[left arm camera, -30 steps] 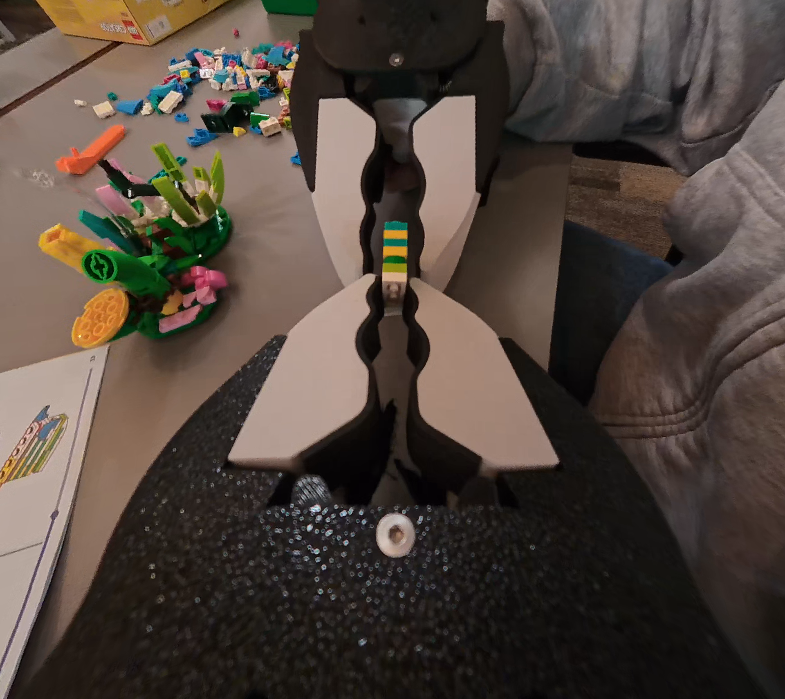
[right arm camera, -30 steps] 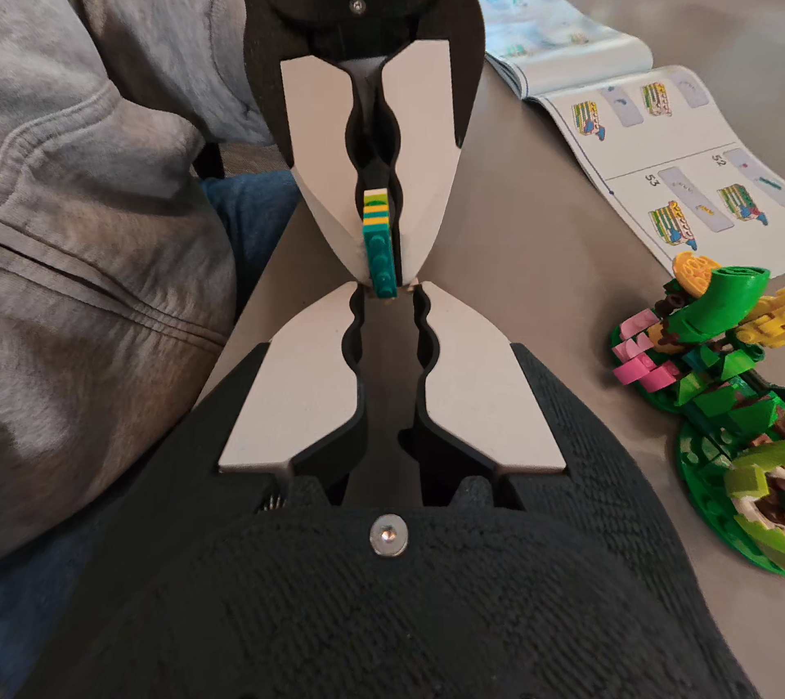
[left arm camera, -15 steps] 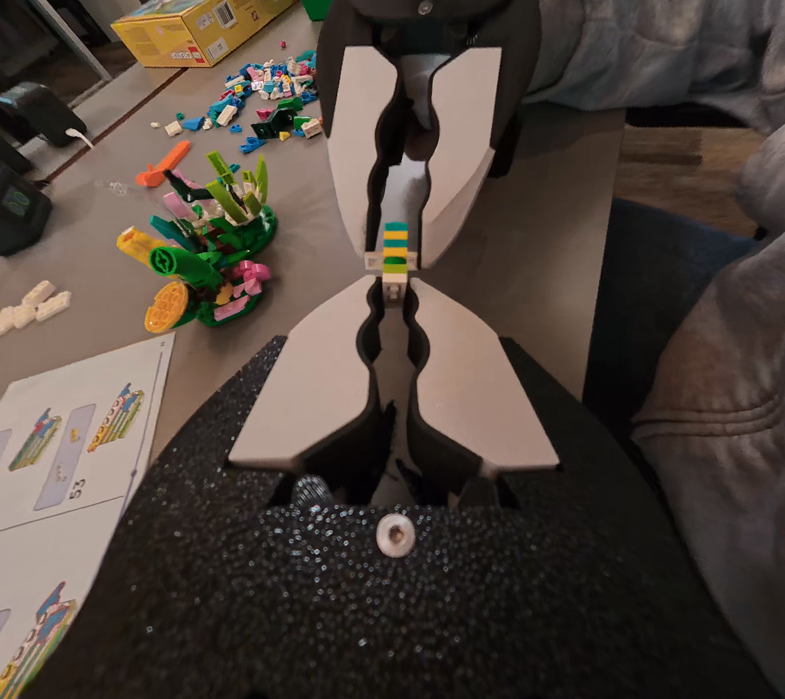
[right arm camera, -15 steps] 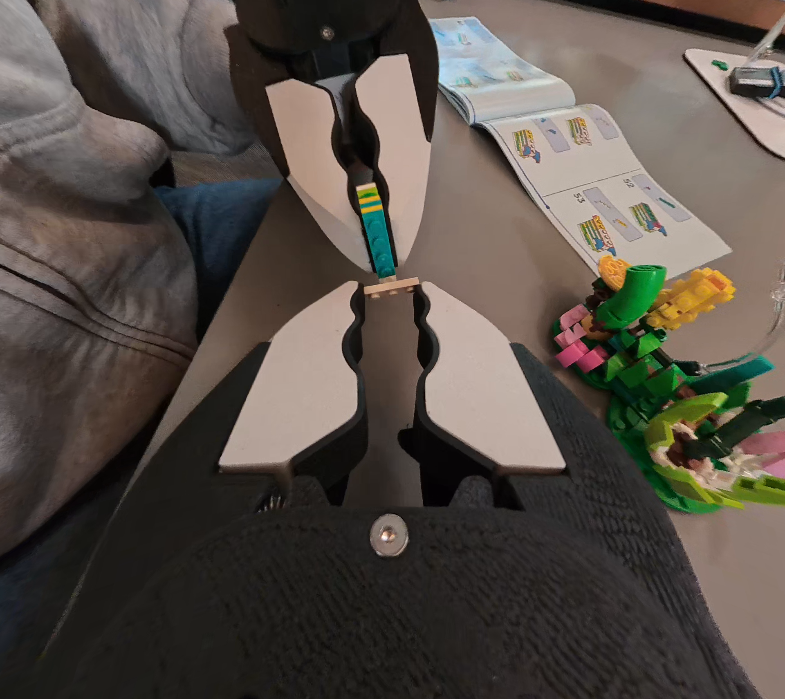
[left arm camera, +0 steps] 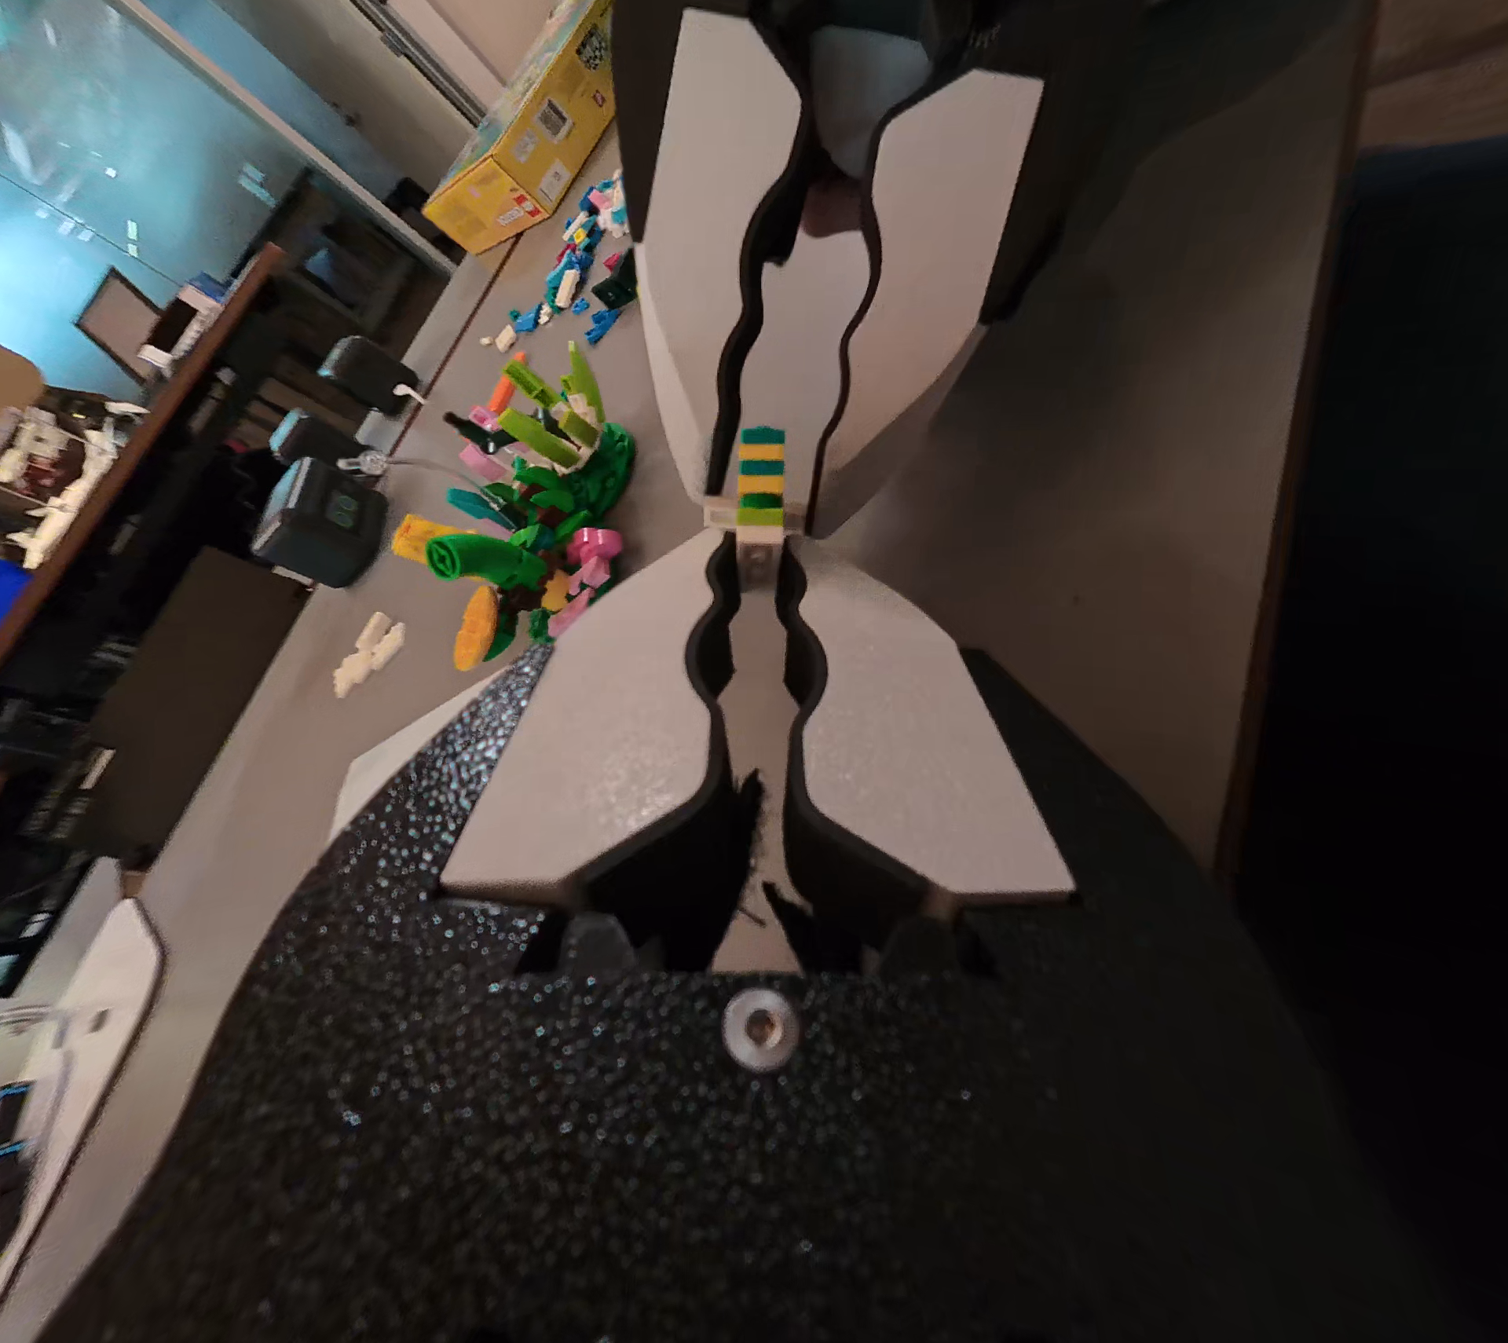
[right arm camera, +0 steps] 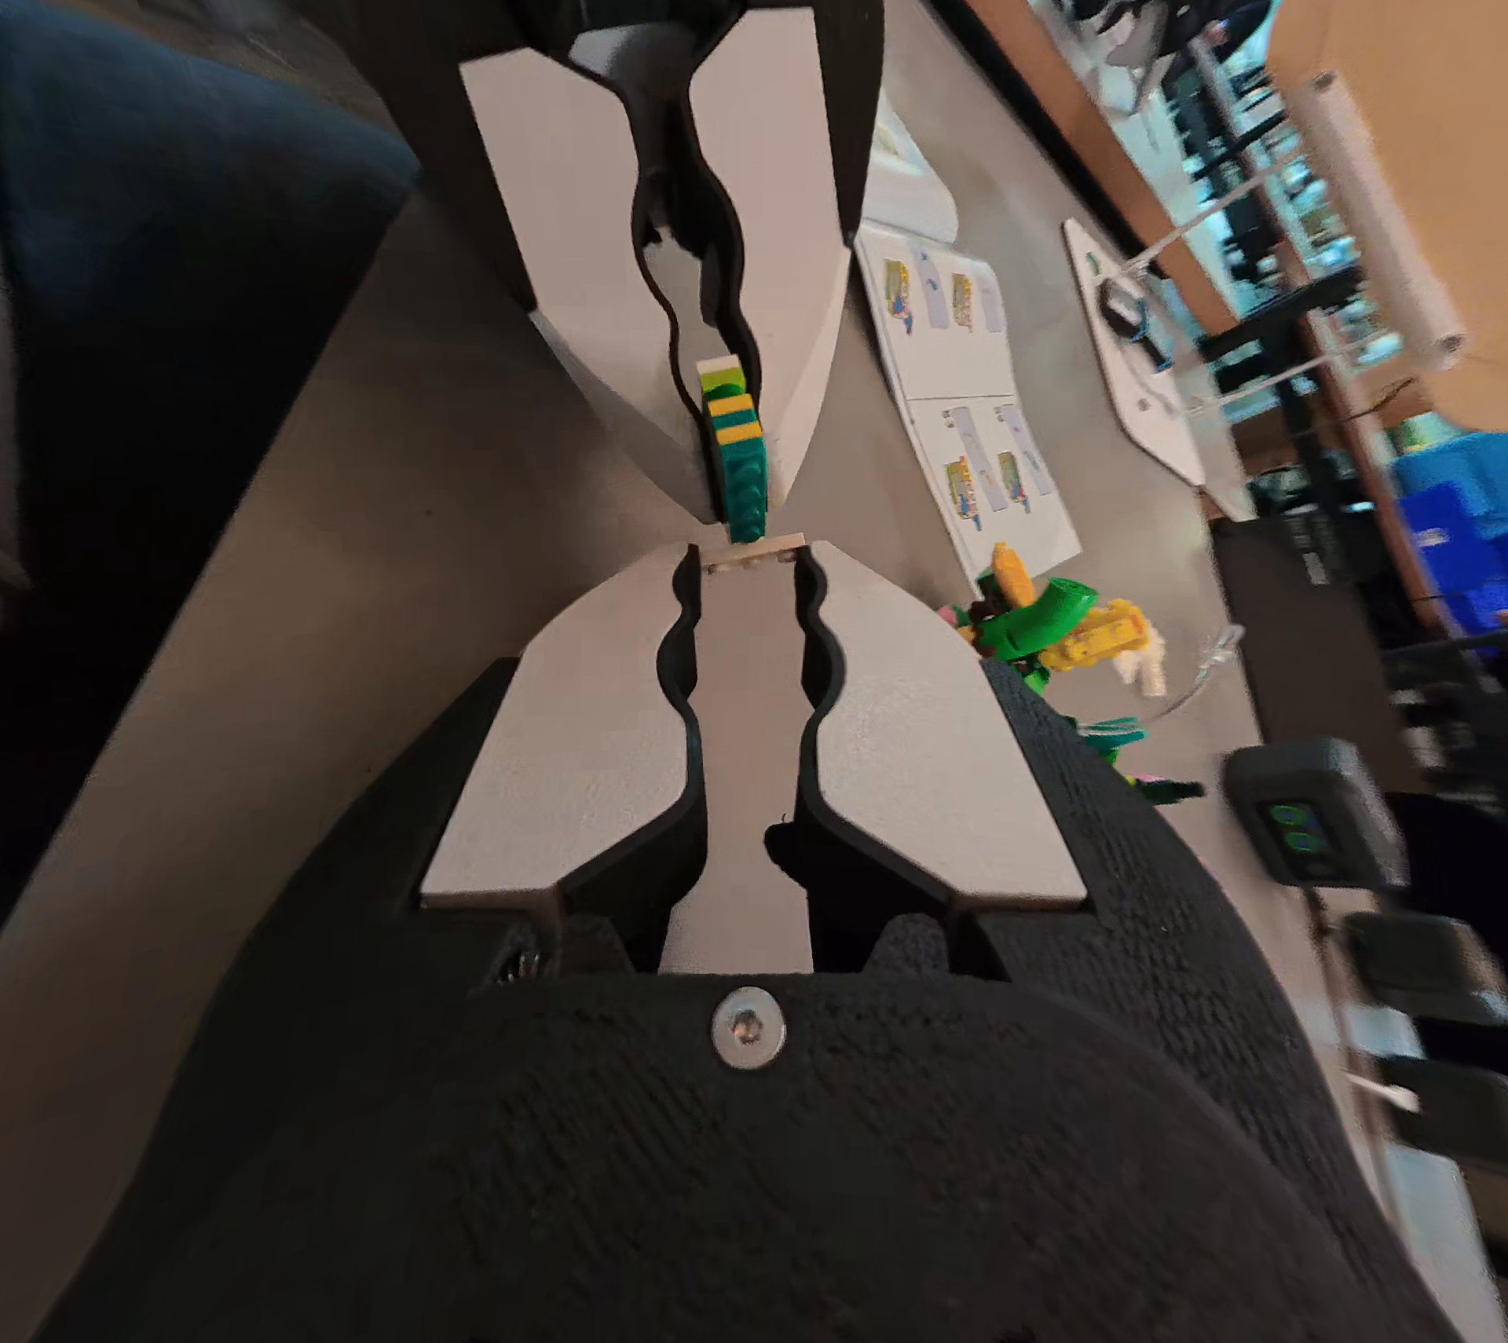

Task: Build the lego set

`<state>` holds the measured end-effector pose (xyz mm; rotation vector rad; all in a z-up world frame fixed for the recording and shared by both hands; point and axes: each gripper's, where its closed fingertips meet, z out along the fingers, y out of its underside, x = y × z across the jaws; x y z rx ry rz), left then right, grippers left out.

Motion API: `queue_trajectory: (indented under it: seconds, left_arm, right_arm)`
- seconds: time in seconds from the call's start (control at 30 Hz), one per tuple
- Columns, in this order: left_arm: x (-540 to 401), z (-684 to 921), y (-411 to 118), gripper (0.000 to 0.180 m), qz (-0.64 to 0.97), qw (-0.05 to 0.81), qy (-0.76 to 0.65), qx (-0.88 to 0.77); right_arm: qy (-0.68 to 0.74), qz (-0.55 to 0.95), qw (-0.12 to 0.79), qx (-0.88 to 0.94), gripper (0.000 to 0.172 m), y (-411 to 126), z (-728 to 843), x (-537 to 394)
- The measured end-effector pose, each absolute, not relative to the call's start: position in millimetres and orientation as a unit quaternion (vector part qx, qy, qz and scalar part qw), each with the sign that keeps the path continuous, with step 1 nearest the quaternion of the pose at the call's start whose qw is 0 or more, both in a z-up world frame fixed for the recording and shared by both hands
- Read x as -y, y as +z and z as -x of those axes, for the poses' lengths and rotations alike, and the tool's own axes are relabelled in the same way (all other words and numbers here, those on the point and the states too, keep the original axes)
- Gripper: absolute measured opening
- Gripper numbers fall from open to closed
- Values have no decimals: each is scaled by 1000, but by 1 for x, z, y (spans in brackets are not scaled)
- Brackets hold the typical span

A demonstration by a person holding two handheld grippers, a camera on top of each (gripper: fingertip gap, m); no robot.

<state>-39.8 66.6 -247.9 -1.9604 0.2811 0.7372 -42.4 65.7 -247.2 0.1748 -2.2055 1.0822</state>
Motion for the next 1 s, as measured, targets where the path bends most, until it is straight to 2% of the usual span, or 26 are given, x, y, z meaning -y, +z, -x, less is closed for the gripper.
queue_trajectory:
  seconds: [0.17, 0.6, 1.0]
  left_arm:
    - [-67, 41, -252, 9, 803, 468, 344, -136]
    - [-65, 40, -256, 9, 810, 464, 331, -137]
    - [-71, 41, -261, 9, 825, 446, 322, -131]
  right_arm:
    - [400, -88, 374, 832, 21, -252, 43, -65]
    - [425, -59, 332, 840, 21, -255, 43, -62]
    - [389, -65, 334, 856, 20, -260, 44, -66]
